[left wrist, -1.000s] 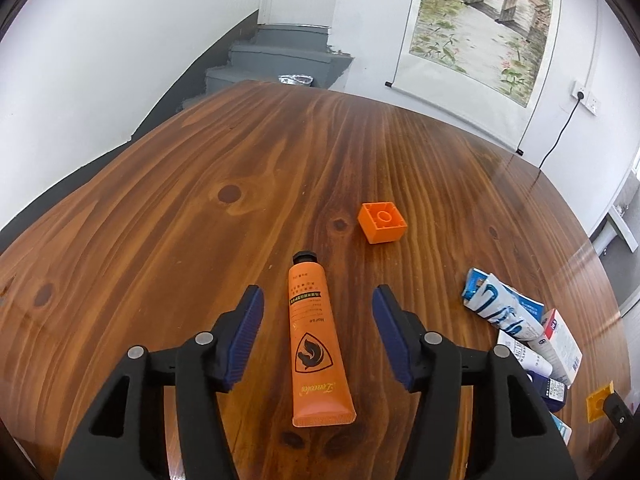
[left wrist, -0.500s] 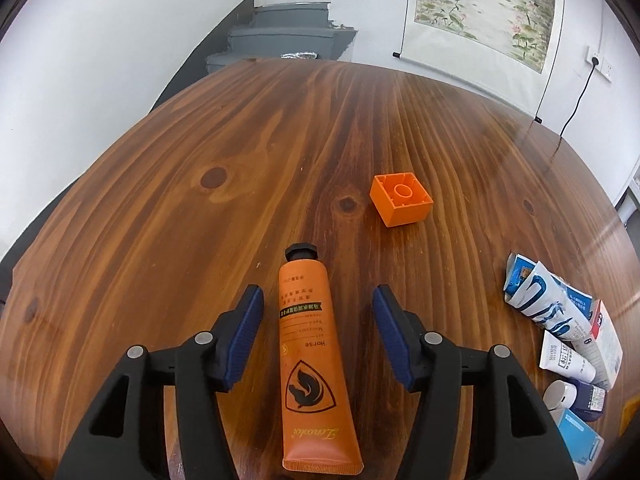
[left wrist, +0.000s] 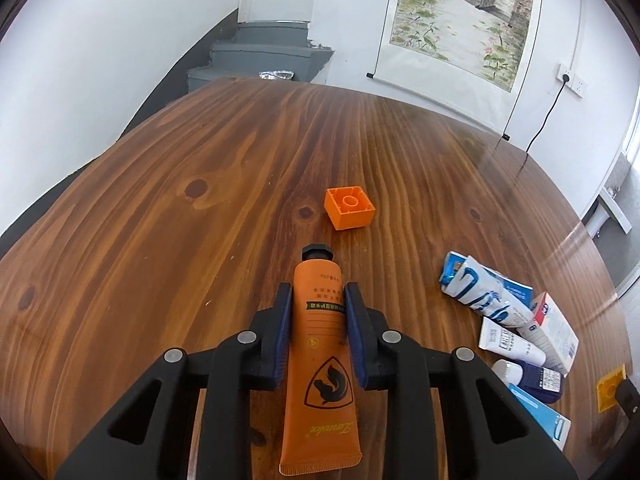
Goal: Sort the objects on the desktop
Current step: 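Carry the orange tube and yellow brick over the clear bowl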
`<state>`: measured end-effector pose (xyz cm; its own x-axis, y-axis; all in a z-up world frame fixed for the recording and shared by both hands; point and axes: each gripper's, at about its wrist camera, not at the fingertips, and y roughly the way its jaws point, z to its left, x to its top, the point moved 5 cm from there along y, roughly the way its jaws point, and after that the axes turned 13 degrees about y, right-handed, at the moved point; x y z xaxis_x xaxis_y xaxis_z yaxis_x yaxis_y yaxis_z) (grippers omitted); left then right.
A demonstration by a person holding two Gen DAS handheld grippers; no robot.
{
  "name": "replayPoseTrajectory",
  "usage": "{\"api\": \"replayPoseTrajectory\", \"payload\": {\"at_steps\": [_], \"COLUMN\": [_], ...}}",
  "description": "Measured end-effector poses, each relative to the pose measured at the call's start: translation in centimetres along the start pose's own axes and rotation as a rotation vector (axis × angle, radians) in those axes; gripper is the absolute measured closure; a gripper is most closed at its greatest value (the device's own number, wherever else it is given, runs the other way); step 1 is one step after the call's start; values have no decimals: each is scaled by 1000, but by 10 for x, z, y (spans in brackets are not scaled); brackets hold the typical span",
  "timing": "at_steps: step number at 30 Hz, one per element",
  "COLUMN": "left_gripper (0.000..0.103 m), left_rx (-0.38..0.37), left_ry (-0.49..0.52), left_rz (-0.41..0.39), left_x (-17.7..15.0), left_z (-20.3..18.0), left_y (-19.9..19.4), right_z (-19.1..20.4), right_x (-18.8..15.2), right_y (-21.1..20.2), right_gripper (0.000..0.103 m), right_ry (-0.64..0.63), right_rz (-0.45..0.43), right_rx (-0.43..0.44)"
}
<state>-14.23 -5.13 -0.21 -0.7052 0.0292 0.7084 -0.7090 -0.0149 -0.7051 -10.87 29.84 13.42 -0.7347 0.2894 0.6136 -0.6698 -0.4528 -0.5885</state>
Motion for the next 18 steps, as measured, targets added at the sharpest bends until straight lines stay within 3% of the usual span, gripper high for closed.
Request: {"api": "replayPoseTrajectory", "payload": {"at_steps": [11,18], "left_gripper": [75,75], "left_rx": [-99,-160], "left_ry": [56,97], "left_rz": [-89,-86], "left_x": [-16,-34], "left_z": [-45,-73], "left_y": [-56,-74], "right_z": [1,-17], "right_x": [2,4], "right_y": [-6,-22], "right_gripper": [75,75], "right_ry": [5,62], "right_rz": [-30,-83], "right_rx": [-5,-36]}}
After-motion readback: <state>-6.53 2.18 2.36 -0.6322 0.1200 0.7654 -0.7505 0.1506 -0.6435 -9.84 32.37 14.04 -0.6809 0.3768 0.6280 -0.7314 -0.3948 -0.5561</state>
